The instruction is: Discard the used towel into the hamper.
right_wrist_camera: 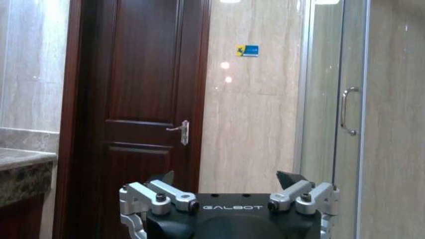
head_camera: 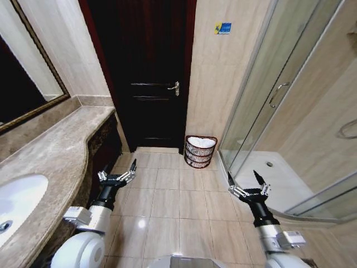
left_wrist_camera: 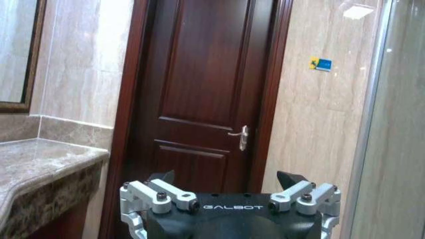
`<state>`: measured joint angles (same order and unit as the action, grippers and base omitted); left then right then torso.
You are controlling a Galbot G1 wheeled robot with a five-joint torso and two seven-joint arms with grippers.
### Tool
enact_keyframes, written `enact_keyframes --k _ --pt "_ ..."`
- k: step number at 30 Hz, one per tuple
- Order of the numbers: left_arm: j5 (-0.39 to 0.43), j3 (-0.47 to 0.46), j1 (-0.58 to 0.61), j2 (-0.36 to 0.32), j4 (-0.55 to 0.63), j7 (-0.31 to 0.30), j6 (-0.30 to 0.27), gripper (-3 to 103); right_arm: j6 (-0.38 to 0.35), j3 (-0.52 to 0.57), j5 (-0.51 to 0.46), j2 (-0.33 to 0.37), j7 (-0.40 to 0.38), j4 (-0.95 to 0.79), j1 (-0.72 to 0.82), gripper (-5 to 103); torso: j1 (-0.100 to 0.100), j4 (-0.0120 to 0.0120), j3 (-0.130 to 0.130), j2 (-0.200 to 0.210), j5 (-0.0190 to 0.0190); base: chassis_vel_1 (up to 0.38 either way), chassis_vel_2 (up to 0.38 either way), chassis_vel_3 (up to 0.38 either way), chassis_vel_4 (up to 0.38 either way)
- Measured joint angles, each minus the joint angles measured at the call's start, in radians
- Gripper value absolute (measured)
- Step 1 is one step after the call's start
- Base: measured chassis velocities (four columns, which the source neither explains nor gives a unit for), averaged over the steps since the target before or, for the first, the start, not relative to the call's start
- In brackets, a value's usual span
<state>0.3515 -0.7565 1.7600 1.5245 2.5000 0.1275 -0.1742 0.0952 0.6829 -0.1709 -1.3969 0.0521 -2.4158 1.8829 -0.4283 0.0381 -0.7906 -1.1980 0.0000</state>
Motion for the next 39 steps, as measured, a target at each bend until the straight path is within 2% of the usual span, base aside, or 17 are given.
enact_keyframes --k 18,39 --pt "0.0 0.0 0.0 0.0 0.0 0.0 0.0 100 0.0 0.0 0.0 0.0 0.0 0.0 0.0 100 0.0 0.0 0.0 0.0 -0.0001 0.063 -0.062 -0.065 0.067" --pt "0.0 0.0 0.0 0.0 0.0 0.0 0.0 100 0.0 0.0 0.0 0.0 0.0 0.0 0.0 100 0.0 0.0 0.0 0.0 0.0 0.0 0.0 0.0 0.0"
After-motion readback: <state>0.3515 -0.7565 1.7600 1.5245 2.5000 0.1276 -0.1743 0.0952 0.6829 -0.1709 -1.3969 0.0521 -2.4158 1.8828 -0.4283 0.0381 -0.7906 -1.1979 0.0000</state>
